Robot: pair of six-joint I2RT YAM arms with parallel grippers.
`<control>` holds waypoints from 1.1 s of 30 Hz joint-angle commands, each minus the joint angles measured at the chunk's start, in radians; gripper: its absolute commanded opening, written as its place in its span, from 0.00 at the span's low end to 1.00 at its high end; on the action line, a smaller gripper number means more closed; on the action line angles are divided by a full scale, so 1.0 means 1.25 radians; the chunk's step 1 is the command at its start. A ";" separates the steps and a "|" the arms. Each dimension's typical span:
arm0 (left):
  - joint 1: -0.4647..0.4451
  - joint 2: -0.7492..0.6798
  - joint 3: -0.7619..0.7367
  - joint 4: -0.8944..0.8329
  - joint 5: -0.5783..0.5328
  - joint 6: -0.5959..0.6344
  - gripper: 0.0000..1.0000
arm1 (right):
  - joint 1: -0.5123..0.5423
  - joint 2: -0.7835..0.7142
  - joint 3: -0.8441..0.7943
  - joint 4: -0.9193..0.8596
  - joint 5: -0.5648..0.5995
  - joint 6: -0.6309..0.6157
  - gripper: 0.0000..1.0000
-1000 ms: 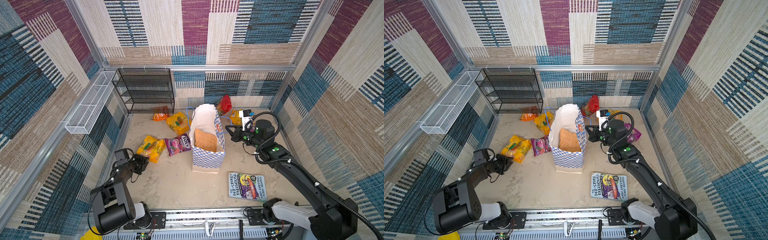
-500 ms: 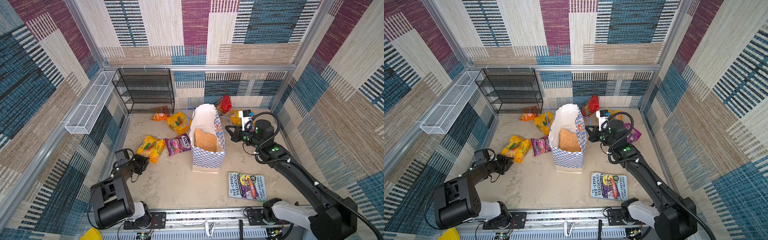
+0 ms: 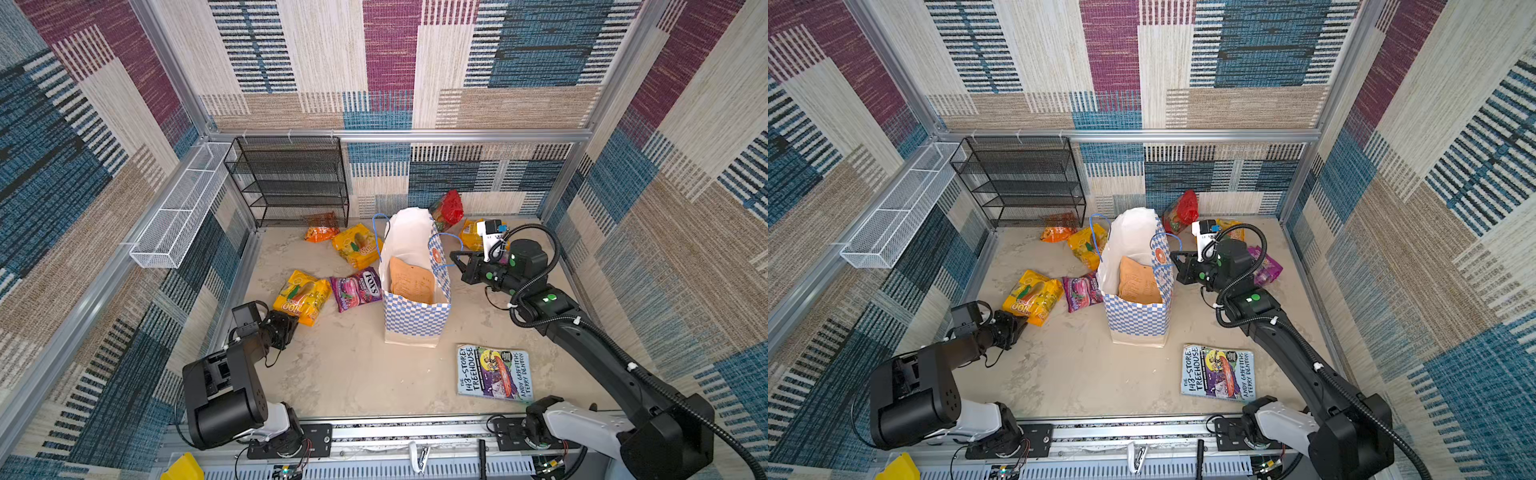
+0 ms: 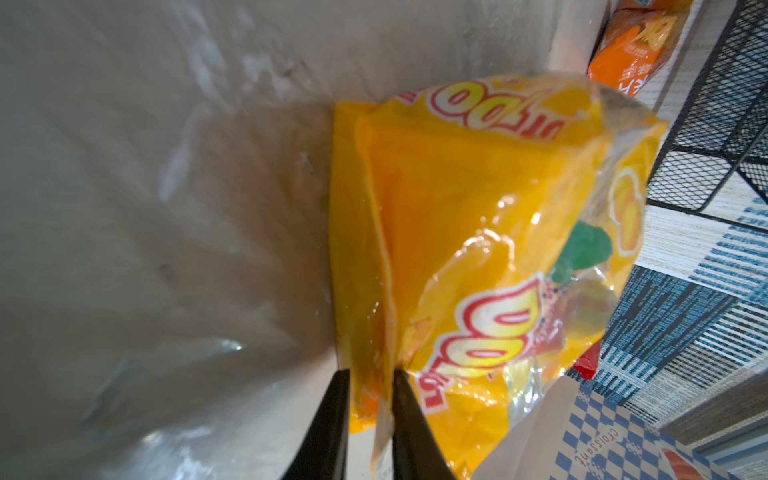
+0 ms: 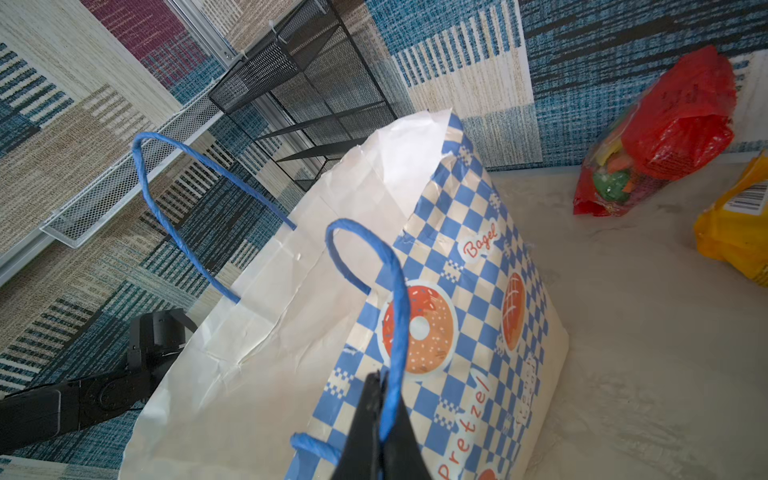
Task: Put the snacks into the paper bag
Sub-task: 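Grasp the yellow LOT100 bag by its top edge with left gripper, then lift the yellow LOT100 bag and swing it over the checkered bag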
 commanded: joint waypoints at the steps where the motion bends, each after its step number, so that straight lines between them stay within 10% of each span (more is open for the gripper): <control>1: 0.001 0.005 -0.012 0.047 -0.033 -0.019 0.13 | 0.001 -0.003 -0.005 0.029 -0.002 0.002 0.00; 10: 0.002 -0.155 -0.068 0.093 0.054 -0.156 0.00 | 0.001 -0.006 -0.005 0.029 0.002 0.000 0.00; 19: 0.001 -0.502 0.102 -0.368 -0.057 -0.030 0.00 | 0.000 -0.005 -0.014 0.036 -0.008 0.003 0.00; 33: -0.006 -0.550 0.356 -0.483 0.081 -0.046 0.00 | 0.000 -0.032 -0.002 0.026 -0.003 -0.005 0.00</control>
